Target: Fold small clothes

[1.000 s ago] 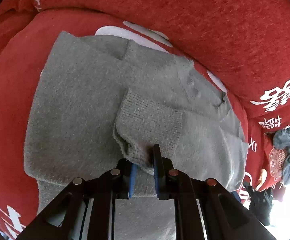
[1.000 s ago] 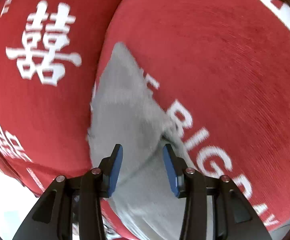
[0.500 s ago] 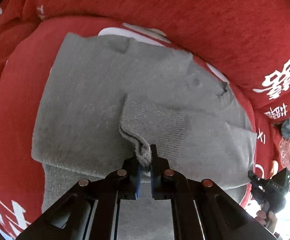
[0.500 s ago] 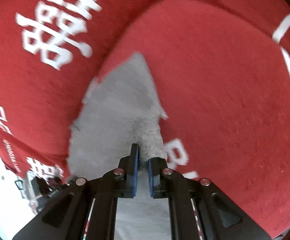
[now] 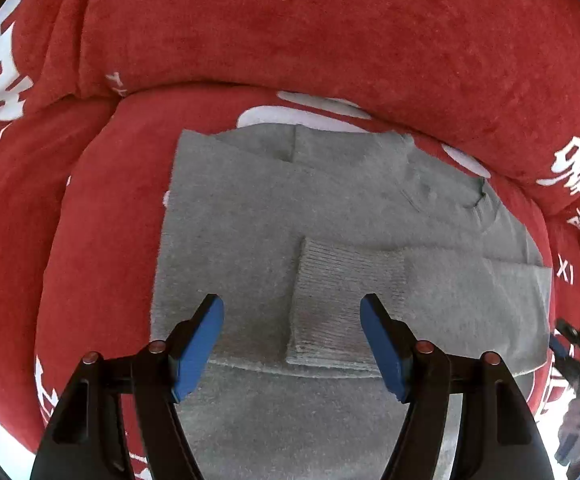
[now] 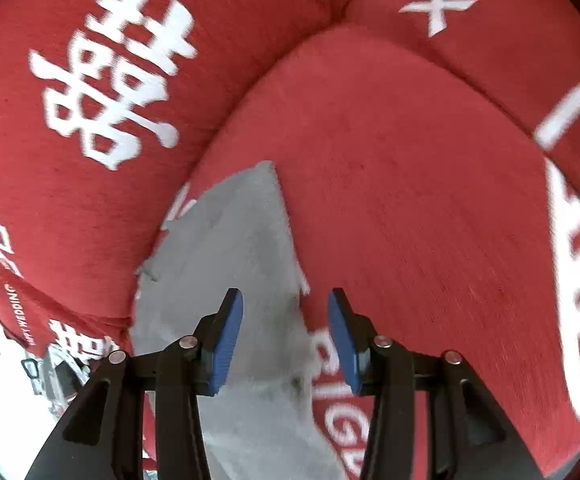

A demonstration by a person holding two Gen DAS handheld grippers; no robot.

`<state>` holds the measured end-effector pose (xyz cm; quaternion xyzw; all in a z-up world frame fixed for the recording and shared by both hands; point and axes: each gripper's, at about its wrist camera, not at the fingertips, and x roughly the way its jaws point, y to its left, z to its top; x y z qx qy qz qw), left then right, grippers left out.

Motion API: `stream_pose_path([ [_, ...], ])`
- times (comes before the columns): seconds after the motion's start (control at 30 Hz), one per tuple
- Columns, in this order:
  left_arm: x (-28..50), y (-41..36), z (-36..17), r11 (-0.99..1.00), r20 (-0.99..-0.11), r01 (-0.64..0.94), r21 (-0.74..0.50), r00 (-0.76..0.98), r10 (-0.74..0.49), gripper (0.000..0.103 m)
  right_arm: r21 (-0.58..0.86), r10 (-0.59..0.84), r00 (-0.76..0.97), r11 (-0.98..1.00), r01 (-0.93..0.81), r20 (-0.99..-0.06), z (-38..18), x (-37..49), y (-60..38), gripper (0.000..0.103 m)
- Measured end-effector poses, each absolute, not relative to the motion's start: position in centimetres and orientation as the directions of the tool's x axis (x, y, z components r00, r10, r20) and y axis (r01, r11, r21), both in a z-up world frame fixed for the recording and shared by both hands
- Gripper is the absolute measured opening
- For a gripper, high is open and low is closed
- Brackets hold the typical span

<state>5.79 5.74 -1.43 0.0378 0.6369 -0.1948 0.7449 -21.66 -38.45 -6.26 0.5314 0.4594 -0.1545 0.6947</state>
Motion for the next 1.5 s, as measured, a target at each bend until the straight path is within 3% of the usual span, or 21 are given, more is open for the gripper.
stream_pose_path([
  [0.03, 5.8, 5.5, -1.5, 0.921, -0.965, 0.344, -0.186, 0.114, -0.237, 0.071, 0.6, 0.288, 0.526, 0.389, 0.699, -0.8, -6.8, -20.9, -38.5, 0.039],
  [0.07, 5.7, 5.2, -1.8, 0.92, -0.967, 0.349, -0.175, 0.113, -0.227, 0.071, 0.6, 0.297, 0.522, 0.393, 0.697, -0.8, -7.0, -20.3, -38.5, 0.014],
  [0.1, 5.5, 4.7, -2.2, 0.922, -0.973, 0.358, -0.149, 0.112, -0.201, 0.071, 0.588, 0.309, 0.501, 0.402, 0.702, -0.808, -7.1, -19.7, -38.5, 0.007],
  [0.23, 4.7, 3.9, -3.4, 0.916, -0.98, 0.39, -0.09, 0.127, -0.151, 0.071, 0.547, 0.238, 0.506, 0.533, 0.646, -0.829, -3.8, -18.4, -37.9, 0.007],
  [0.4, 4.2, 4.0, -3.5, 0.905, -0.981, 0.423, -0.047, 0.151, -0.121, 0.072, 0.406, 0.188, 0.376, 0.616, 0.674, -0.908, -5.8, -18.8, -38.0, 0.006],
  [0.67, 3.8, 5.6, -2.4, 0.897, -0.985, 0.44, 0.025, 0.165, -0.053, 0.072, 0.271, 0.076, 0.293, 0.643, 0.716, -0.953, -3.7, -20.4, -36.8, 0.007],
  [1.03, 1.5, 5.0, -0.8, 0.875, -0.992, 0.484, 0.012, 0.117, -0.051, 0.072, 0.309, 0.103, 0.318, 0.634, 0.709, -0.942, -0.3, -22.1, -30.7, 0.009],
  [1.13, 0.8, 4.7, -0.3, 0.869, -0.993, 0.495, 0.002, 0.107, -0.059, 0.072, 0.331, 0.146, 0.314, 0.642, 0.691, -0.938, -0.3, -21.8, -29.0, 0.014],
  [1.27, 0.0, 4.5, 0.2, 0.862, -0.993, 0.507, 0.002, 0.105, -0.06, 0.072, 0.349, 0.178, 0.312, 0.656, 0.669, -0.933, -0.5, -21.1, -27.2, 0.031],
  [1.5, -0.7, 4.8, -0.7, 0.873, -0.997, 0.487, 0.01, 0.071, -0.028, 0.072, 0.366, 0.225, 0.293, 0.67, 0.646, -0.929, -1.0, -20.8, -25.3, 0.032],
])
